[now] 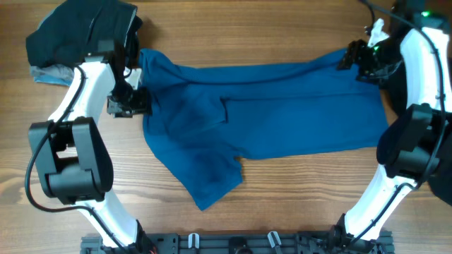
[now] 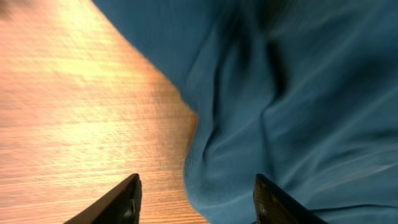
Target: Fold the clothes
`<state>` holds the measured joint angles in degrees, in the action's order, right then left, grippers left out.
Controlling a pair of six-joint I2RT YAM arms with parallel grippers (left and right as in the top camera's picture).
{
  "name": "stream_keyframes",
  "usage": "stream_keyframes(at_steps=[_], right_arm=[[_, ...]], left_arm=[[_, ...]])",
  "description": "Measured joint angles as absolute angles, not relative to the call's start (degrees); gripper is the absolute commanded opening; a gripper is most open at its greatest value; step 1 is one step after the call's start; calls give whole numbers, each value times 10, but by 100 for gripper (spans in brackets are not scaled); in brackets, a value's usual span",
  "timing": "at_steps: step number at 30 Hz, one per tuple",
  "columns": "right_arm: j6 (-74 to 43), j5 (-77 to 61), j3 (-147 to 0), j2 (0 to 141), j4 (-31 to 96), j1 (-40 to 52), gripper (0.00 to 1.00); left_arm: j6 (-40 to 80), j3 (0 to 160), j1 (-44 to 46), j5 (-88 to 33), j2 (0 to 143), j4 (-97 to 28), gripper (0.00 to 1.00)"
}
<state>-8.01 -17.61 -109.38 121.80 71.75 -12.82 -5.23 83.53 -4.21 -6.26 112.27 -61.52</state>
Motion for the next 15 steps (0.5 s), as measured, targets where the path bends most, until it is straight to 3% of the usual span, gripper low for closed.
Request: stream_keyframes(at_steps=[1,3,4,6,11,15], right_arm=[[-89,-181,-1079,1218,695,-127,28],[-103,-205,-1046,1218,640,-127,8],[-106,-221,-1028,1218,617,-128,4],[-110,-246,-998,1218,584,-128,4],[-114,-284,-924,1218,545,-128,4],[-106,-292,-895,1218,541,-128,4]], left_arm=[[-52,846,-42,-67,1118,-615,49],[-51,865,-42,-84,1099,-607,25],[-50,870,-42,-94,1090,-598,14],[-50,881,-42,-126,1069,-575,4],[-53,884,-27,-182,1071,-542,11],[-53,884,-4,-196,1100,-519,4]])
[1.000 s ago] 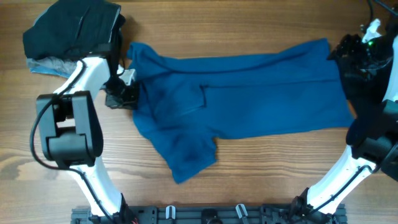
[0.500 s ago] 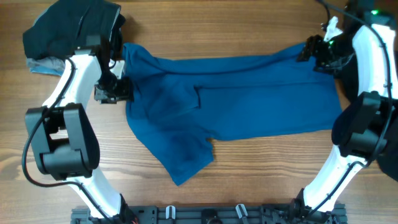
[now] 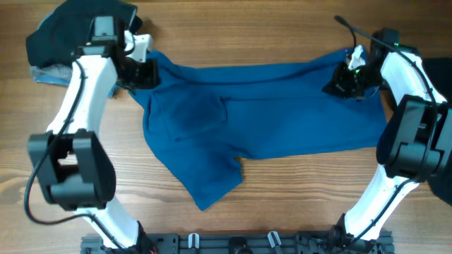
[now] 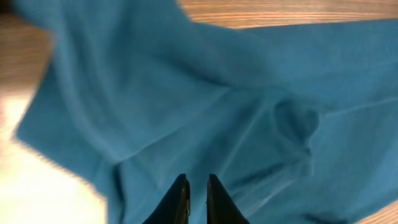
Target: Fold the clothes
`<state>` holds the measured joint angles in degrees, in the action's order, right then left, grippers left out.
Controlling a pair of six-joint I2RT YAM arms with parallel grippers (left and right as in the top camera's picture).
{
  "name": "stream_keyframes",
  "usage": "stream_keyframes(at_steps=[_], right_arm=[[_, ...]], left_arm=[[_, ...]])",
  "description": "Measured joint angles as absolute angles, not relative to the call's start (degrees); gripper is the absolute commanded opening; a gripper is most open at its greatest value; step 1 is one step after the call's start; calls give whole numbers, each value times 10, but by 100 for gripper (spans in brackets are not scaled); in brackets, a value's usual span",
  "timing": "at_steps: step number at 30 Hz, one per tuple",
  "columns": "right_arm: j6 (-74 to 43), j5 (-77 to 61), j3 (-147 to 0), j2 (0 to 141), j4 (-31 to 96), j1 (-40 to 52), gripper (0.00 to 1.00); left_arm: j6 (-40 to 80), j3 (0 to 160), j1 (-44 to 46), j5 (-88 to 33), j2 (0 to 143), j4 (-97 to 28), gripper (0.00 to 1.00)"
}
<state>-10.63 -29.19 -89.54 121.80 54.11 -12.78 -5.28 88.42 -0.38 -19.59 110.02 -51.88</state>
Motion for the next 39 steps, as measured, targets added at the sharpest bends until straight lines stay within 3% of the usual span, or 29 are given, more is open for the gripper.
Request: stream_keyframes(at_steps=[12,16,24,26,33,39], right_arm=[[-72,-364,-893,1218,468,-120,4],[-124,-325,-893,1218,410,-85,5],[-277,-221,-893,1254,380,32,4],[-317,-207,-891,1266,320,46,4],[-362,-249,-888,1268,58,42,10],[-342,-311,-888,1268,111,28,10]], left_arm=[[-53,884,86,-235,1189,-419,4],[-51,884,88,-235,1200,-415,15],[-53,884,86,-235,1170,-415,17],[-53,884,86,-235,1155,-415,17],[-53,884,86,-235,1146,-422,42],[-53,884,86,-235,1146,-444,43]])
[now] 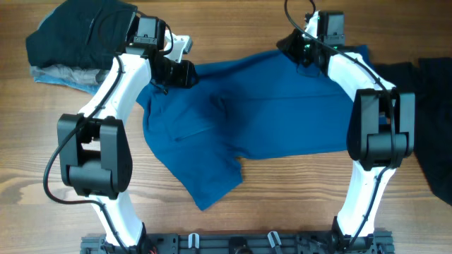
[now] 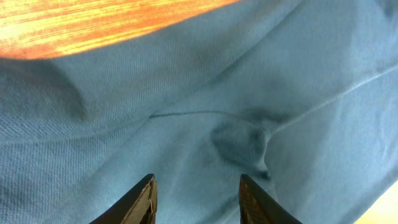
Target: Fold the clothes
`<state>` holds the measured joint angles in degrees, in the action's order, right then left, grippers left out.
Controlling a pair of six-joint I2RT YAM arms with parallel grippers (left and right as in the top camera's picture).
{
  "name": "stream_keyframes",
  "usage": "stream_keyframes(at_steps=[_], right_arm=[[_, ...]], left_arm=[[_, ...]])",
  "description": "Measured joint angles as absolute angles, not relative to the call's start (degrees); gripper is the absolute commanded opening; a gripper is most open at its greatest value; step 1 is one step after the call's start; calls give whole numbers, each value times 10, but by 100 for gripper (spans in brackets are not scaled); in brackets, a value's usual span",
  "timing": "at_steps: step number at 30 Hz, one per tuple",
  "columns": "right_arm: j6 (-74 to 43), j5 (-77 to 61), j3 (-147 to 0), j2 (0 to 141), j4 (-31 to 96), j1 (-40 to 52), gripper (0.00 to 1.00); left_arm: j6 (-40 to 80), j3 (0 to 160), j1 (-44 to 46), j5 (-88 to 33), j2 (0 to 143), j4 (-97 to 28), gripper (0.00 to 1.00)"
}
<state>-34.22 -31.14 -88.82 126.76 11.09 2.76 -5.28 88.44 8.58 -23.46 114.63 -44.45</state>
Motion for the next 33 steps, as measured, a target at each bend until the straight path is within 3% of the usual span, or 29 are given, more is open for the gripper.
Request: stream_keyframes(at_steps=[2,4,5,15,21,26,29,33], right_arm=[[-310,-321,-888,1267,164,24,11],[-260,-326,-888,1260,229,23,12],[-244,-326,-888,1255,249,23,12],[-179,-315,-889,1189,348,23,11],[-176,-290,-889,1189,360,23,12],[-176,-267,-889,1189,373,23,15],[-176,-260,-889,1189,402,23,16],[-173,-240,-889,1189,447,23,22]], left_arm=[[-53,884,86,-234,1146,-447,37],[-52,884,86,-230,1146,-446,11],[-51,884,86,-226,1146,-445,4],[-68,885,94,-224,1210,-379,4],[-36,882,98,-192,1264,-206,6],[56,910,88,-183,1265,-73,13],[80,960,83,-191,1264,-105,21],[48,1029,78,-200,1255,-270,35]])
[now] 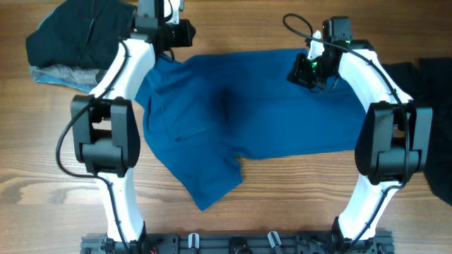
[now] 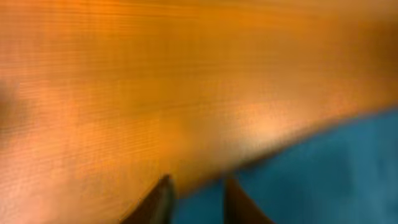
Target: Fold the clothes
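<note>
A blue garment [image 1: 268, 113] lies spread across the middle of the wooden table, with one flap reaching toward the front at lower left. My left gripper [image 1: 180, 33] is at the garment's far left corner, just past its top edge. The left wrist view is blurred. It shows my left gripper [image 2: 196, 186] with a gap between its fingers, and the blue cloth edge [image 2: 323, 174] lies there against bare wood. My right gripper [image 1: 302, 73] is down on the garment's upper right part. Its jaws are too small to read.
A pile of dark clothes [image 1: 78, 32] with a grey piece [image 1: 53, 74] under it sits at the far left corner. Another black garment [image 1: 431, 106] lies at the right edge. A black rail [image 1: 233, 243] runs along the front edge.
My left gripper was over the cloth near the top left and is now farther back, at the cloth's edge, with its fingers closer together. My right gripper has moved nearer and slightly right, onto the cloth.
First my left gripper was open at the garment's left edge and my right at its far right corner. Then the left was shut near the top left corner, then open over cloth. The right gripper went to the top middle, and the garment's right edge now lies further left.
</note>
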`<state>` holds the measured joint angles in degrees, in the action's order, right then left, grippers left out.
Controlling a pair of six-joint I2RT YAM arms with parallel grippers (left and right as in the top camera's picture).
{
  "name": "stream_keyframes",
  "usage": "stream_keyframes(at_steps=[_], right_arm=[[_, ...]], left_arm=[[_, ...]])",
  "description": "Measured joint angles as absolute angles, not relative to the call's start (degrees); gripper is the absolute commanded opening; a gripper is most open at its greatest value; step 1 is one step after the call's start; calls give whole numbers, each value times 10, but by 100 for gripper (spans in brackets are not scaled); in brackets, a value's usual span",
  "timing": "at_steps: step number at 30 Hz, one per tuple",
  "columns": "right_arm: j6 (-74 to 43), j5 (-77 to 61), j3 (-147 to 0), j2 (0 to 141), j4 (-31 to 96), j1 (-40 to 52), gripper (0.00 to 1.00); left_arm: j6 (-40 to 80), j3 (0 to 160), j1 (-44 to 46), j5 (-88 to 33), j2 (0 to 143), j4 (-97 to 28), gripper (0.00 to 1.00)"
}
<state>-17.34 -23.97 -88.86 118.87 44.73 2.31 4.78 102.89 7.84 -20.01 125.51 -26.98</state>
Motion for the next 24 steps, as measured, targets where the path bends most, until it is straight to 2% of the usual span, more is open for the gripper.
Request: stream_keyframes(at_steps=[7,10,13,14,20,24], right_arm=[[-149,-228,-889,1189,492,23,24],[-147,-228,-889,1189,492,23,23],[-146,-228,-889,1189,489,23,20],[-146,-228,-889,1189,488,23,20],[-146,-228,-889,1189,488,23,21],[-146,-228,-889,1189,487,23,21]], left_arm=[[-8,1051,67,-106,1188,-503,36],[-15,1051,39,-79,1178,-547,27],[-25,1040,6,-92,1178,-545,13],[-29,1037,0,-96,1178,-546,13],[-46,1016,-15,-92,1179,-548,45],[-52,1015,-20,-92,1179,-503,50]])
